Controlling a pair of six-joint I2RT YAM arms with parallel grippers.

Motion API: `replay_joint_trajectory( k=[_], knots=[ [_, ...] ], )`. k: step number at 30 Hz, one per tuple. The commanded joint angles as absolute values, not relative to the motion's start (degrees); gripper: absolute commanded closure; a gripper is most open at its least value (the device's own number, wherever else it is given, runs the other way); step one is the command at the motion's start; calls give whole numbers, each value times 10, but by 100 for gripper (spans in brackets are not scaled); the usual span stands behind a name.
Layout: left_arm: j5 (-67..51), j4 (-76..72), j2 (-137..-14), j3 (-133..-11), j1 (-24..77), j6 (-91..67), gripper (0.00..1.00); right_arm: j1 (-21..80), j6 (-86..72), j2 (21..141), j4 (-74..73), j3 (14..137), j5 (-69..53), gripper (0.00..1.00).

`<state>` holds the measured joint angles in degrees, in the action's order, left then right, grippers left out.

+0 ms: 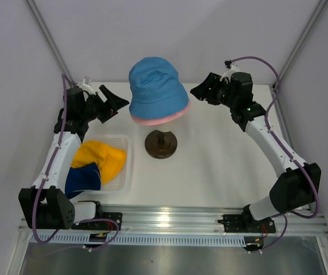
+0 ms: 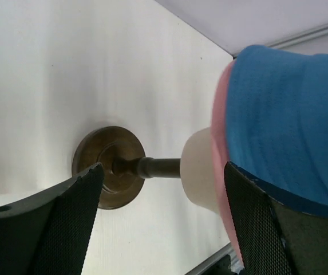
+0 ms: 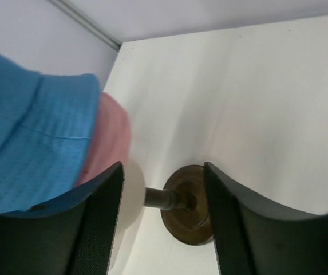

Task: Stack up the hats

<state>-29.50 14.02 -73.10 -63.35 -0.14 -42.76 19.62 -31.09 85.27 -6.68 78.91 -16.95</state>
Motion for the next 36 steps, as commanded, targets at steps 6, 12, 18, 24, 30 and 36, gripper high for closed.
replay_joint_trajectory(
  k=[6, 12, 18, 24, 30, 36],
  knots=[
    [-105, 350, -565, -722, -13, -316, 3, 113, -240, 746, -185, 797, -164, 13],
    [87, 421, -390, -574, -14, -400, 0, 89, -285, 648, -141, 678, -175, 3],
    [189, 479, -266, -440, -13, -490, 0, 106, -374, 544, 12, 469, -221, 2],
    [196, 465, -328, -412, -13, -519, 1, 120, -349, 520, -20, 441, -217, 0],
    [264, 501, -357, -424, -14, -583, 1, 124, -346, 503, -23, 434, -223, 0],
    [197, 379, -373, -408, -13, -521, 9, 127, -348, 505, -16, 425, -219, 1]
  ],
)
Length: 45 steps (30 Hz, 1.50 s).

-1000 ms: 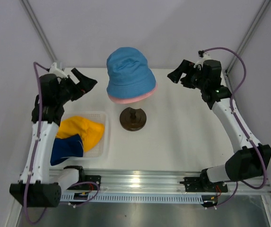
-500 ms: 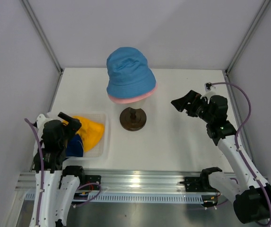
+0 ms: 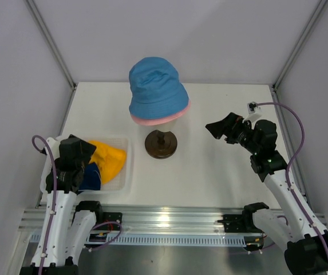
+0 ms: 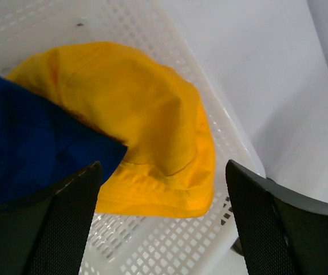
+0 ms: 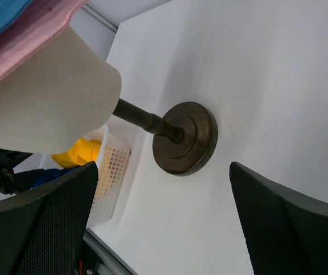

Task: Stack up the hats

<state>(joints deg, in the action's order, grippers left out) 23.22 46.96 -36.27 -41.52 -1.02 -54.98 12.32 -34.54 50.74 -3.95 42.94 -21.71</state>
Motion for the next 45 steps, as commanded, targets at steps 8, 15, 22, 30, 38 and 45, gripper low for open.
replay_joint_trajectory(
  k=[8, 15, 22, 30, 38, 45],
  knots=[
    [95, 318, -518, -413, -13, -497, 19, 126, -345, 507, -33, 444, -219, 1],
    [90, 280, -533, -384, -12, -498, 52, 126, -340, 500, -57, 464, -209, 0],
    [89, 287, -522, -396, -11, -460, 99, 127, -339, 508, -55, 484, -235, 1],
    [-57, 350, -411, -525, -12, -322, 99, 97, -303, 525, -114, 595, -234, 1],
    [-88, 443, -400, -770, -13, -260, 99, 91, -328, 586, -64, 753, -316, 1],
    [-159, 425, -465, -937, -13, -271, 99, 150, -406, 660, 105, 835, -419, 0]
  ],
)
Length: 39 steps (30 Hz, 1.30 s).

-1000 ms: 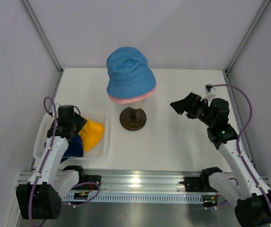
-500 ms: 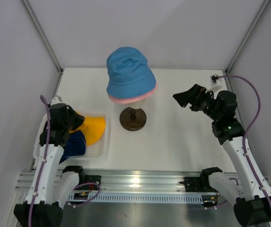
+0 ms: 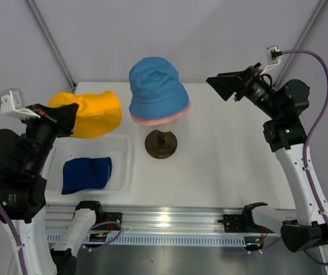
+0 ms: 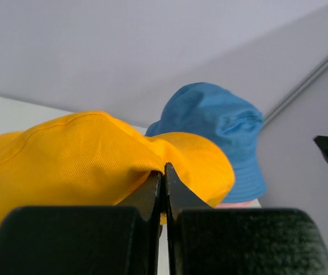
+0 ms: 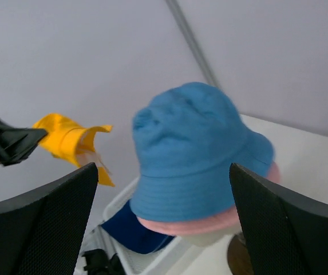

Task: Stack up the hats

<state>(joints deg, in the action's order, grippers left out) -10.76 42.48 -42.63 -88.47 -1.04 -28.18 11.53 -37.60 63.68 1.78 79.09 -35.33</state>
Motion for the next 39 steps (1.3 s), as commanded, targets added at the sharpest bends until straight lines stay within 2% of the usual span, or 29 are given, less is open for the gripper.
replay_joint_trajectory(
  k=[1, 6, 12, 20, 24, 26, 28, 29, 31, 34, 35, 39],
  knots=[
    [-169, 418, -481, -948, -13, -273, 99, 168, -392, 683, 102, 872, -420, 1],
    [-245, 382, -522, -994, -12, -299, 99, 300, -371, 771, 54, 991, -410, 1],
    [-280, 343, -555, -1012, -12, -322, 99, 401, -445, 838, 86, 1018, -315, 1],
    [-333, 307, -590, -1049, -12, -358, 99, 449, -451, 926, 36, 1120, -256, 1],
    [-359, 282, -592, -1040, -12, -381, 99, 462, -472, 958, 56, 1149, -241, 1],
    [-364, 273, -590, -1034, -12, -382, 99, 467, -498, 976, 80, 1159, -233, 4],
    [-369, 278, -591, -1037, -13, -378, 99, 468, -526, 997, 95, 1179, -229, 11],
    [-373, 279, -592, -1039, -12, -372, 99, 470, -535, 1007, 104, 1190, -228, 22],
    [-388, 282, -593, -1041, -12, -366, 99, 472, -546, 1036, 105, 1231, -218, 34],
    [-383, 301, -599, -1054, -13, -355, 99, 475, -534, 1072, 82, 1290, -208, 80],
    [-382, 309, -605, -1057, -12, -348, 99, 475, -529, 1094, 64, 1330, -212, 100],
    [-358, 338, -633, -1107, -15, -337, 98, 476, -489, 1119, 61, 1380, -213, 100]
  ],
)
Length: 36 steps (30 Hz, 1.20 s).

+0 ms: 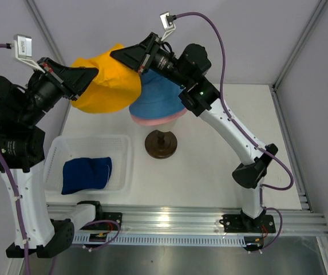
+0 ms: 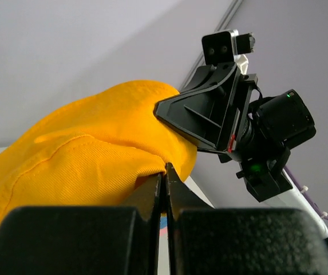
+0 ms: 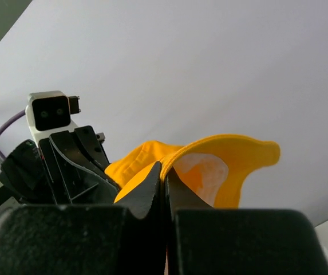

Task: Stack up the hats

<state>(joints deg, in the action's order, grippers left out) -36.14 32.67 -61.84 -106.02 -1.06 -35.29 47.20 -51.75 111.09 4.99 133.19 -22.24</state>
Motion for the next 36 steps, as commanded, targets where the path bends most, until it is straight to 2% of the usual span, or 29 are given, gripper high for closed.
replay_joint_trajectory(
  k=[1, 3, 5, 9, 12, 15, 18, 19, 22, 24, 26, 27, 32, 36],
  knots=[
    [-347, 345, -641, -1118, -17, -332, 97, 475, -479, 1118, 79, 1379, -207, 100],
    [-326, 370, -668, -1171, -18, -328, 95, 475, -433, 1113, 87, 1382, -199, 100],
    [-296, 380, -688, -1207, -17, -329, 87, 475, -402, 1103, 67, 1381, -154, 100],
    [-289, 375, -746, -1238, -18, -349, 87, 475, -336, 1050, 56, 1336, -69, 100],
    [-332, 360, -791, -1241, -12, -373, 91, 476, -311, 1023, 35, 1287, 0, 100],
    [-305, 356, -817, -1239, 21, -365, 91, 475, -302, 978, 62, 1198, 64, 100],
    [-265, 360, -836, -1258, 44, -349, 78, 464, -315, 939, 105, 1111, 112, 100],
    [-258, 364, -842, -1270, 47, -346, 62, 458, -324, 925, 108, 1097, 132, 100],
    [-245, 386, -852, -1284, 56, -339, 28, 435, -362, 906, 104, 1059, 164, 100],
    [-223, 390, -834, -1260, 61, -333, 16, 421, -381, 889, 112, 1028, 170, 100],
    [-208, 383, -812, -1212, 61, -329, 9, 417, -381, 878, 117, 1013, 179, 100],
    [-193, 373, -784, -1197, 61, -325, 1, 417, -381, 876, 106, 1013, 191, 100],
    [-153, 340, -688, -1075, 62, -340, 0, 416, -396, 868, 76, 993, 206, 100],
    [-119, 303, -608, -908, 62, -390, 0, 416, -412, 824, 99, 927, 228, 100]
  ],
)
